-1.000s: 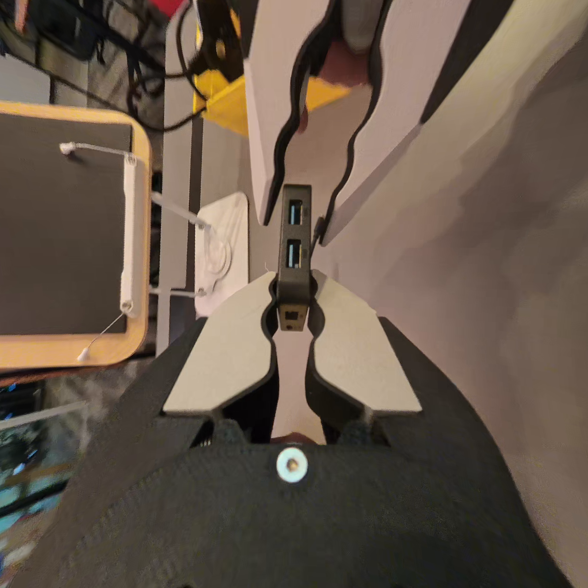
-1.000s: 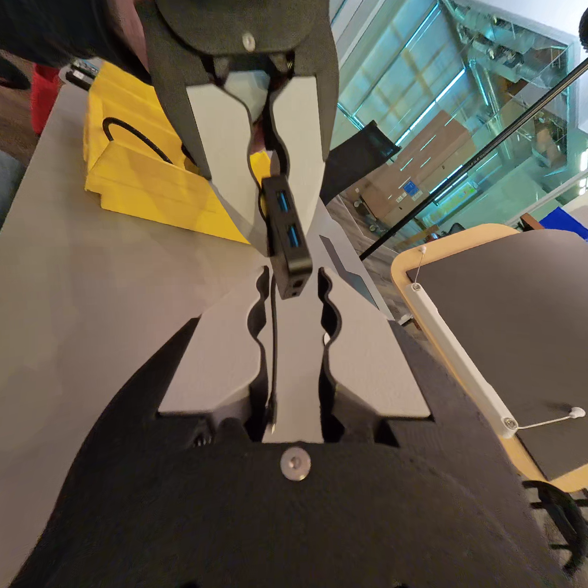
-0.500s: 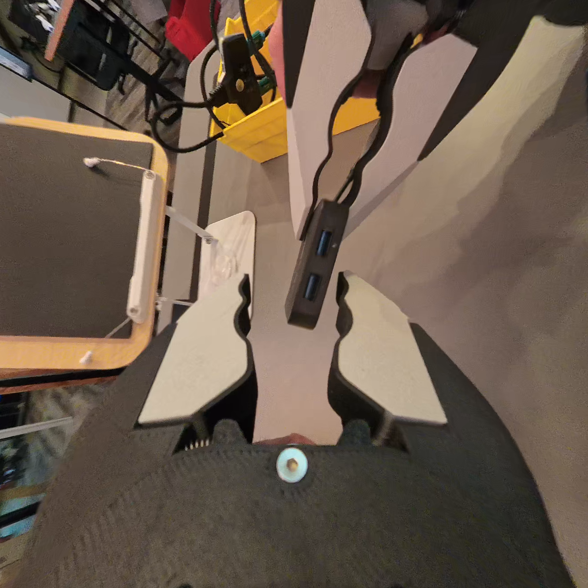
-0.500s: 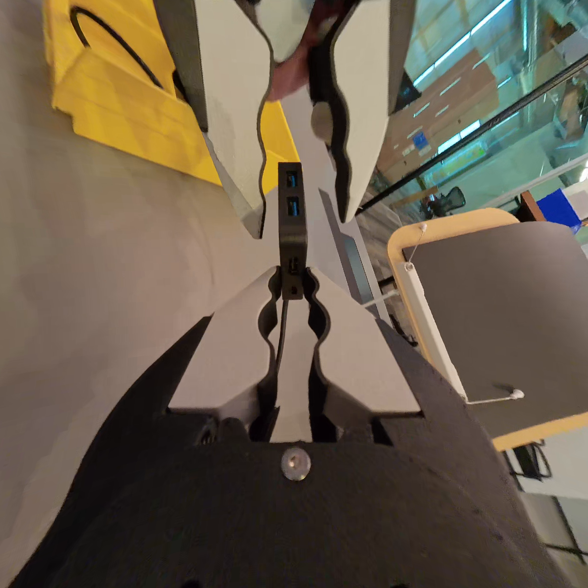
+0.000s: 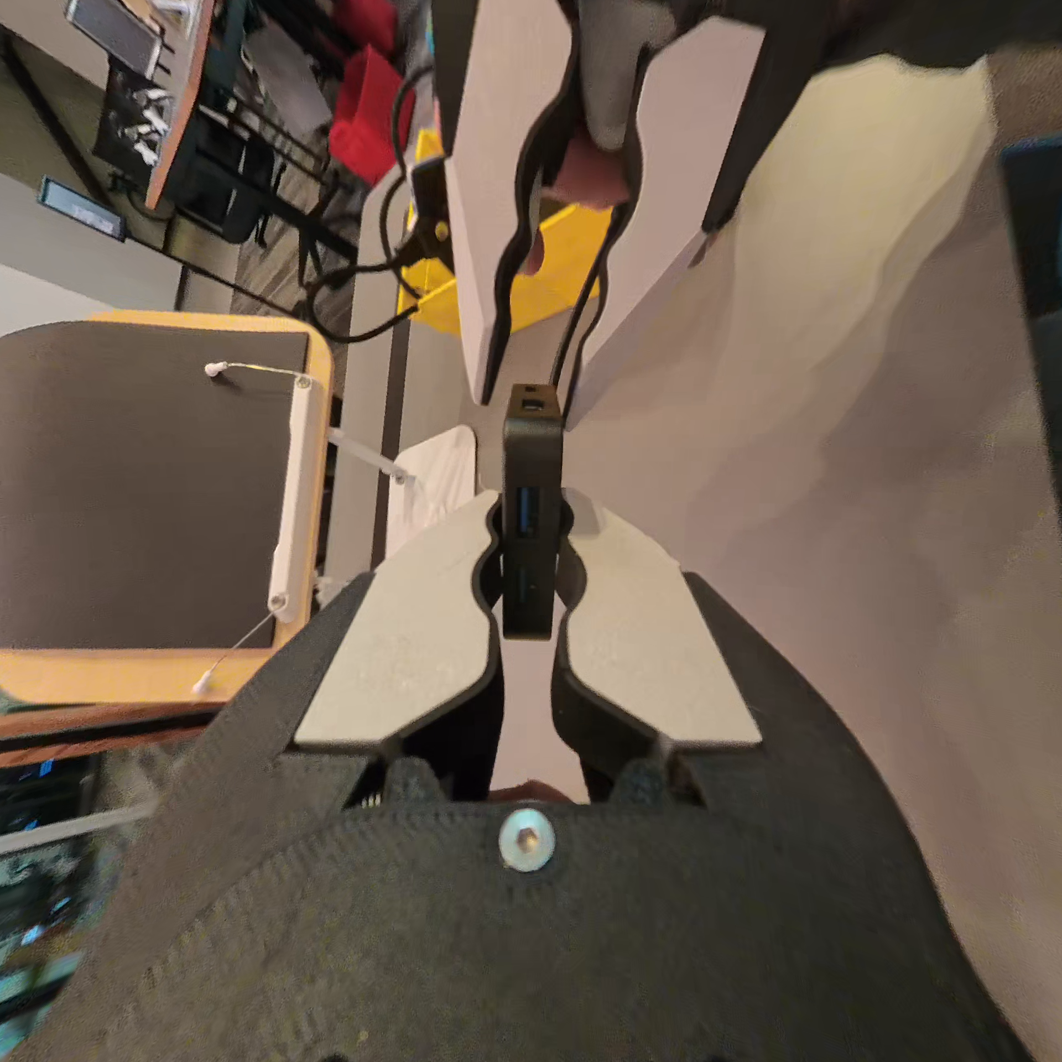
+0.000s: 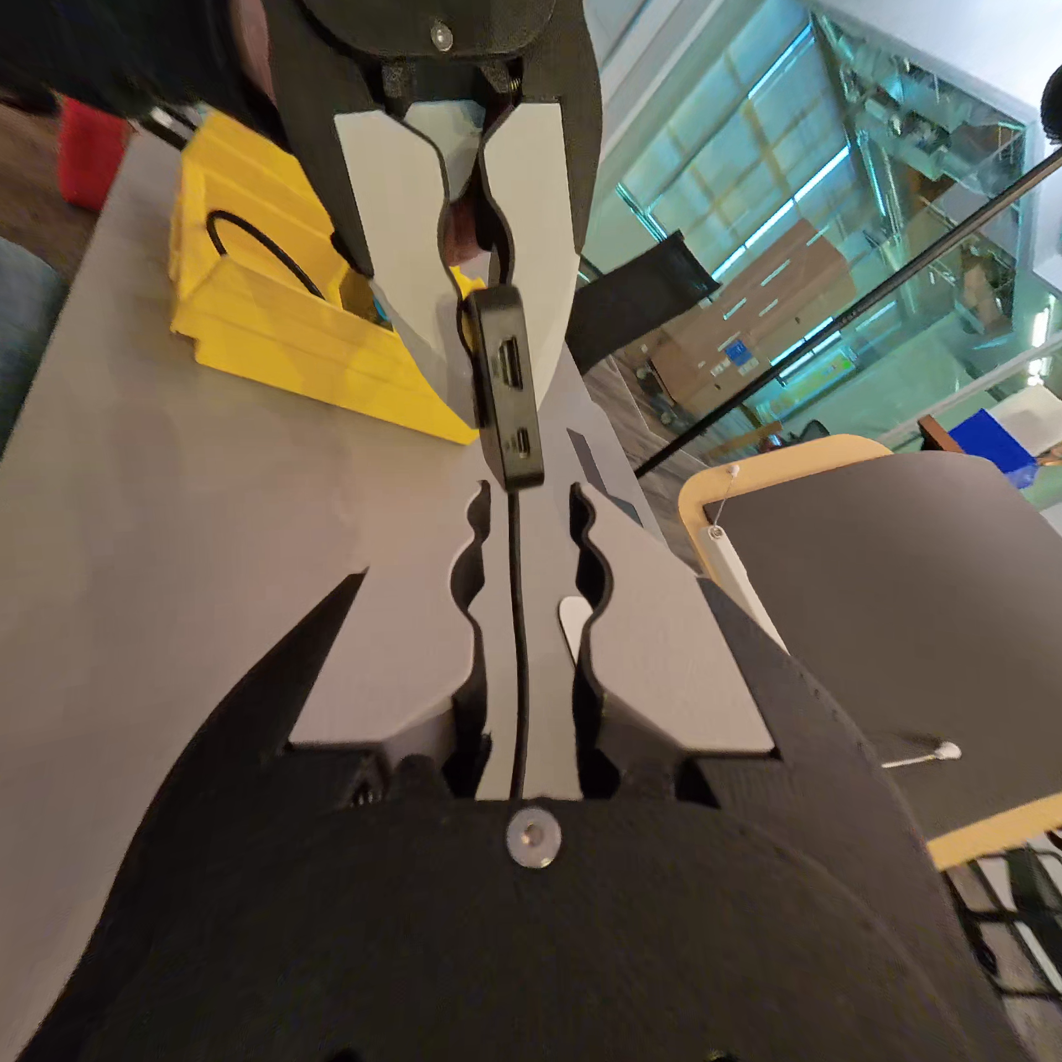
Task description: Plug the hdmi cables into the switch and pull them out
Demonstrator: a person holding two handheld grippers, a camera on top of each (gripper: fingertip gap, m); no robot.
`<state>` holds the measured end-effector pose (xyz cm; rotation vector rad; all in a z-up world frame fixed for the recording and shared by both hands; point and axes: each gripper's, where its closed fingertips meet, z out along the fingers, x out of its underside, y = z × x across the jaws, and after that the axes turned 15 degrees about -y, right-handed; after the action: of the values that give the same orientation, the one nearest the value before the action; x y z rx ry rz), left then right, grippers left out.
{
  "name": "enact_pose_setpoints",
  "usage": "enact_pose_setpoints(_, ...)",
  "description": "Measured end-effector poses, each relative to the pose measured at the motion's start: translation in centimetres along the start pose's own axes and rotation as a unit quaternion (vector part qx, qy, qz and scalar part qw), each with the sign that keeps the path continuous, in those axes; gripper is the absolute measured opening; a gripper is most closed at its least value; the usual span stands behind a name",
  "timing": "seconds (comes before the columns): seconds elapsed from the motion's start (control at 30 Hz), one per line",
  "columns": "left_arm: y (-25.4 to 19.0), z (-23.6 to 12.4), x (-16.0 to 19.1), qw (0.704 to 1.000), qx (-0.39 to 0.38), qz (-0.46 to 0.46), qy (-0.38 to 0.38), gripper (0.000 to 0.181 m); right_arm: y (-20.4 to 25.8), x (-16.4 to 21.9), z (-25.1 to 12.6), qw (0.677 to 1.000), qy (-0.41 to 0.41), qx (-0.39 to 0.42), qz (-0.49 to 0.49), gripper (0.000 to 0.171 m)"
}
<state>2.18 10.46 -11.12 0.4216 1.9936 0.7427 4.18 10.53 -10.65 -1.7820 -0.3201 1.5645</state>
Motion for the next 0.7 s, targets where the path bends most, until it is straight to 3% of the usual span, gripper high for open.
enact_pose_setpoints(0.13,0.0,-0.9,-2.0,0.994,0.024,-0.057,-0.087,0.013,0.3,-0.5,0.1,0.999,-0.039,-0.023,0.025,0.032)
enact_pose_setpoints(0.23,-0.4,-0.8,-2.8,0.988,0.044,-0.083,-0.125,0.013,1.0,-1.9,0.8,0.995,-0.083,-0.03,0.035,0.017)
enact_pose_setpoints(0.33,-0.7,-0.5,-2.7,0.985,0.053,-0.093,-0.137,0.014,1.1,-1.9,1.1,0.993,-0.097,-0.033,0.051,0.014)
enact_pose_setpoints(0.47,-0.7,0.1,-0.7,0.989,0.054,-0.108,-0.091,0.019,1.3,0.0,1.4,0.998,-0.038,-0.029,0.048,0.011)
enact_pose_setpoints(0.6,0.8,0.0,0.1,0.997,-0.004,-0.068,-0.042,0.053,0.8,1.9,1.3,0.998,0.052,-0.018,0.012,0.011)
enact_pose_setpoints(0.7,0.2,0.5,0.5,0.999,-0.016,0.025,0.027,0.04,0.9,2.6,1.4,0.995,0.101,-0.019,-0.003,0.011)
